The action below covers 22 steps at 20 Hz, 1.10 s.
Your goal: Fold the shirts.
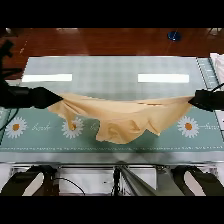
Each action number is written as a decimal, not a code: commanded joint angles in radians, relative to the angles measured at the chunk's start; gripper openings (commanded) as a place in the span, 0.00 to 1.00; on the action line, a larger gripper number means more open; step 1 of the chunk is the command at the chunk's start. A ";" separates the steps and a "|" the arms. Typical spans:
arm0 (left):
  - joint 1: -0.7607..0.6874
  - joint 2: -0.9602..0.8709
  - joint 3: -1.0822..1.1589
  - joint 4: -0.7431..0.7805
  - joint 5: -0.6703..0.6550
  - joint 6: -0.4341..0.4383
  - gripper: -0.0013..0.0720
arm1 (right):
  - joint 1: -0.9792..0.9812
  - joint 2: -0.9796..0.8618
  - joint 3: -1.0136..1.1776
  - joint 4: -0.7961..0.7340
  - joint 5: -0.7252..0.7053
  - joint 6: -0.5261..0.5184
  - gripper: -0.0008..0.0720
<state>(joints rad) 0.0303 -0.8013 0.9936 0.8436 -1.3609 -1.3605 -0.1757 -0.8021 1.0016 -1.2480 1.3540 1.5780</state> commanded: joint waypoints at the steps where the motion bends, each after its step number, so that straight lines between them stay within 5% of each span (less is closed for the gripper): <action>1: 0.000 -0.076 -0.081 -0.055 0.129 0.045 0.05 | 0.001 -0.002 -0.083 0.055 -0.205 -0.004 0.04; 6: 0.000 -0.169 -0.081 -0.261 0.322 0.173 0.05 | 0.001 -0.070 -0.083 0.194 -0.301 -0.031 0.04; 16: 0.000 -0.346 -0.081 -0.261 0.406 0.201 0.05 | 0.001 -0.239 -0.083 0.214 -0.377 -0.083 0.04; 22: -0.014 -0.449 -0.081 -0.261 0.489 0.201 0.06 | 0.001 -0.348 -0.083 0.379 -0.473 -0.128 0.04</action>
<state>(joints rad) 0.0227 -1.2057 0.9131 0.5831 -0.9096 -1.1614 -0.1757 -1.1004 0.9184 -0.9390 0.9237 1.4677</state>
